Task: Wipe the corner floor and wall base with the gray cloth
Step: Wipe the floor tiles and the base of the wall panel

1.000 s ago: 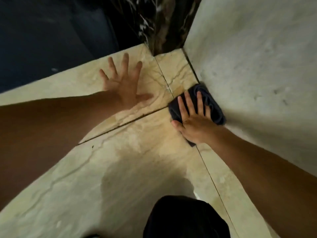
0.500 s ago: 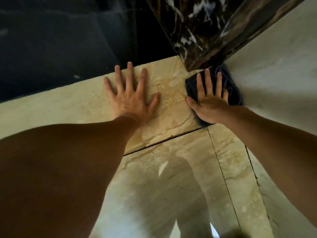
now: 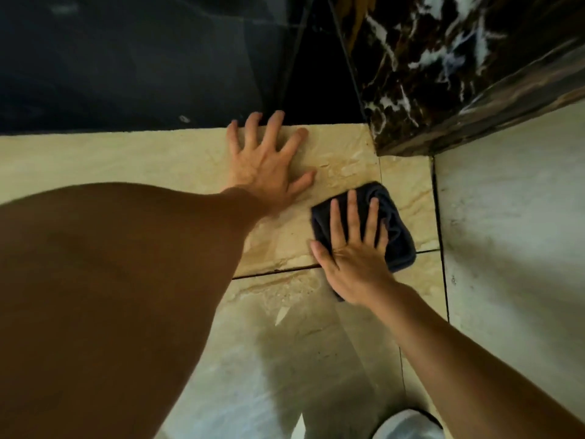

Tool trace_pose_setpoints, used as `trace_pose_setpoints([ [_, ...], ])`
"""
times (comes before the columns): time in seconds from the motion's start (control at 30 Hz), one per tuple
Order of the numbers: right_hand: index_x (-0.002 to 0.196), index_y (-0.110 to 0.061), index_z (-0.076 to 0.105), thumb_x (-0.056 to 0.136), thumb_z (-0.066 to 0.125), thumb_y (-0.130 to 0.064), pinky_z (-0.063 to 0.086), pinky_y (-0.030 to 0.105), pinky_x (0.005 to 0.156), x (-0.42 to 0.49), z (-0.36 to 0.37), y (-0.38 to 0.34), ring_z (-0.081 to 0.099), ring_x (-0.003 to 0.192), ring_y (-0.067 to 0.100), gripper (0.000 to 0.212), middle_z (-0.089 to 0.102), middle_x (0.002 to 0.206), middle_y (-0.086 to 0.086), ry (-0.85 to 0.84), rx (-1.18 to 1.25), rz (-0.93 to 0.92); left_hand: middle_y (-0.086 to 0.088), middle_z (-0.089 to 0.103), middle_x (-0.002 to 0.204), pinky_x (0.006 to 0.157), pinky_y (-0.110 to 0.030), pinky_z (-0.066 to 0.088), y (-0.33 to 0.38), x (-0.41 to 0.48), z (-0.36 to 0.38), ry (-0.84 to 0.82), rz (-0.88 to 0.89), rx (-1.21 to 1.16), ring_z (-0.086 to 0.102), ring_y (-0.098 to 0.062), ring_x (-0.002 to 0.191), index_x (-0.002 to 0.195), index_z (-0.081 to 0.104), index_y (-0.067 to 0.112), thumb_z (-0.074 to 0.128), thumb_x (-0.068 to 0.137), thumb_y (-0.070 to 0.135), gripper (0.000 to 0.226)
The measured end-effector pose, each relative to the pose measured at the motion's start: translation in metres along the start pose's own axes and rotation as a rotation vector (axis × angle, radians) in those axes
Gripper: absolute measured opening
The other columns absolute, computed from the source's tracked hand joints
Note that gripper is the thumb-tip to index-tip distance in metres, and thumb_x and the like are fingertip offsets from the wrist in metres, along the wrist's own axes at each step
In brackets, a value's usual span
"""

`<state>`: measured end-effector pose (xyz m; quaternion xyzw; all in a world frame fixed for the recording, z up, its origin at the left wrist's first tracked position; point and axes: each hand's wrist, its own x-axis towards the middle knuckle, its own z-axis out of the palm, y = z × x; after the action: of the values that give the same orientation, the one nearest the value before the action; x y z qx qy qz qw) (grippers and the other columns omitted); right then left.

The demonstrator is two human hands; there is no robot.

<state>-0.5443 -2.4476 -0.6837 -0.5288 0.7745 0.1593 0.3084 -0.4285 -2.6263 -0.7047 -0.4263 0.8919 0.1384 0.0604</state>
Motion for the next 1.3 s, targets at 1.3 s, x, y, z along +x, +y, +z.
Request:
trace_pose_setpoints([
  [1.3,0.158,-0.037,0.007,0.102,0.02,-0.05,0.003,0.051,0.123,0.281,-0.199,-0.099,-0.006,0.155,0.03,0.058,0.0,0.169,-0.005,0.351,0.015,-0.163,-0.013,0.021,0.166,0.12,-0.061,0.008,-0.077,0.032,-0.005,0.234,-0.256,-0.034,0.013,-0.04,0.153,0.155,0.03,0.027,0.033,0.089,0.063,0.076],
])
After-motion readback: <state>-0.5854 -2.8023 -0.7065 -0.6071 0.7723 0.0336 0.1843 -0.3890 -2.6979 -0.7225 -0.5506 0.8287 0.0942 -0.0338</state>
